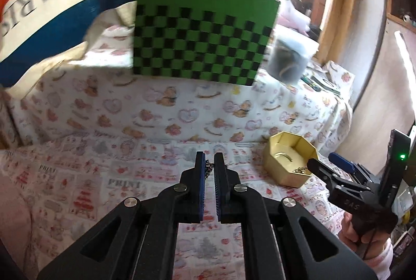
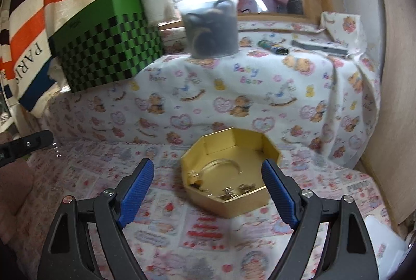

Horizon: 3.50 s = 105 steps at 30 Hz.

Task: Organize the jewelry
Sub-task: 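Lift the silver chain with the left tool while the right tool grasps a dark-bead charm, then carry the chain over the gold box with the left tool while the right tool carries the charm there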

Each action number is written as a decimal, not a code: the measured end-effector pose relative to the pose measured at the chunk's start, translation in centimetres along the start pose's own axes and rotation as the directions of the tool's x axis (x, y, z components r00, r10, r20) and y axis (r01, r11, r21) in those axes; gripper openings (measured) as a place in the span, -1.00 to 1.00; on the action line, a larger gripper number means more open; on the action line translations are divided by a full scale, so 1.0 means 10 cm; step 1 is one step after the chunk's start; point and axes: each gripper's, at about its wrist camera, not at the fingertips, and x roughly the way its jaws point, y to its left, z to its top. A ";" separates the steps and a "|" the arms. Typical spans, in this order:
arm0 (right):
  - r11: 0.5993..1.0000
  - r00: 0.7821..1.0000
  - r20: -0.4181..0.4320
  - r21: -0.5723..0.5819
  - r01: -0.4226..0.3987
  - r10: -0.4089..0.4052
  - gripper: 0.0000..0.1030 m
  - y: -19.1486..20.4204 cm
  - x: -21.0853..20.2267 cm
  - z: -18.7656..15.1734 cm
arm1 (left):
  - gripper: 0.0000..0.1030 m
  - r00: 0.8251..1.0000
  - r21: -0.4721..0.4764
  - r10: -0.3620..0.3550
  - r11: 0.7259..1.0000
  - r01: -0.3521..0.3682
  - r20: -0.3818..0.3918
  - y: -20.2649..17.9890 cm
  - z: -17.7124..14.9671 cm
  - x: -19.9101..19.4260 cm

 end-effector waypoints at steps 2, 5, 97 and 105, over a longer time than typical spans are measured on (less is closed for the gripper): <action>1.000 1.000 0.000 -0.018 -0.012 0.012 0.67 0.08 0.00 -0.02 | -0.89 1.000 -0.016 -0.001 1.000 0.001 0.001 0.09 -0.05 0.01; 0.998 1.000 0.000 -0.055 -0.002 0.002 0.67 0.17 0.02 -0.05 | -0.89 1.000 -0.031 0.010 0.999 -0.011 -0.026 0.18 -0.10 0.12; 0.972 0.972 0.100 0.083 -0.221 0.212 -0.74 -0.01 -0.39 0.23 | -0.88 0.988 -0.035 -0.049 0.998 0.055 0.146 -0.23 0.17 -0.51; 0.962 0.968 0.128 0.146 -0.232 0.214 -0.74 -0.22 -0.44 0.29 | -0.89 0.980 0.020 -0.089 0.996 0.086 0.180 -0.66 0.33 -0.61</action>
